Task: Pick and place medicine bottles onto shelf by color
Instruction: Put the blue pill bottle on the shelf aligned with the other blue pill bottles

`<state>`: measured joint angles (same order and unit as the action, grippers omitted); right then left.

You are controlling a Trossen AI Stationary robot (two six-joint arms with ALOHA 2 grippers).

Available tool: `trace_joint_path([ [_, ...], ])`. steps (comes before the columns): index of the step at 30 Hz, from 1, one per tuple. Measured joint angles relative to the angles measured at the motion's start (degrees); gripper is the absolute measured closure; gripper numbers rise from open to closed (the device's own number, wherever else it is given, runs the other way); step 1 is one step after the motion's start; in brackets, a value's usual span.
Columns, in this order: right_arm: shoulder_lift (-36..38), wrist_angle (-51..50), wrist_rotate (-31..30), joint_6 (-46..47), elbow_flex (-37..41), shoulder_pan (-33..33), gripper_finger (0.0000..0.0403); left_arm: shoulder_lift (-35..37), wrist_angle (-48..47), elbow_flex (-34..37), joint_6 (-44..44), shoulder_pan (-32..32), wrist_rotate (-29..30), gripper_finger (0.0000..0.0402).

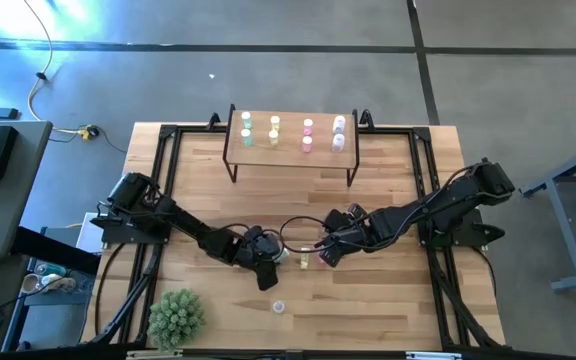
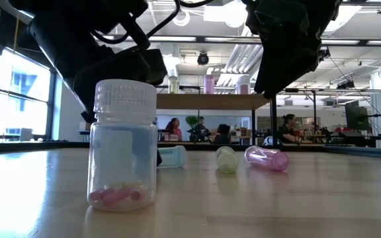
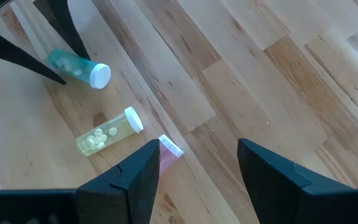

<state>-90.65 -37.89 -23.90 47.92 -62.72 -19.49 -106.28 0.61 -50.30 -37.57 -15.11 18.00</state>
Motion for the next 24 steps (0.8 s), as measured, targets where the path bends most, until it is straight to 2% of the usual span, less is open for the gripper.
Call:
trace_joint_path([
  [8, 0.0, 0.0, 0.0, -0.5, 0.0, 0.0, 0.0197, 0.2, -0.1, 0.1, 1.6, 0.0, -0.7, 0.0307],
  [16, 0.0, -0.5, -0.1, -8.7, -4.4, 0.0, 0.0197, 1.0, 0.2, 0.2, 3.5, 0.0, -2.4, 0.0304],
  [24, 0.0, -4.7, -0.2, -18.6, -10.8, 0.0, 0.0197, 7.1, 0.5, 0.2, 9.2, 0.0, -1.7, 0.0306],
])
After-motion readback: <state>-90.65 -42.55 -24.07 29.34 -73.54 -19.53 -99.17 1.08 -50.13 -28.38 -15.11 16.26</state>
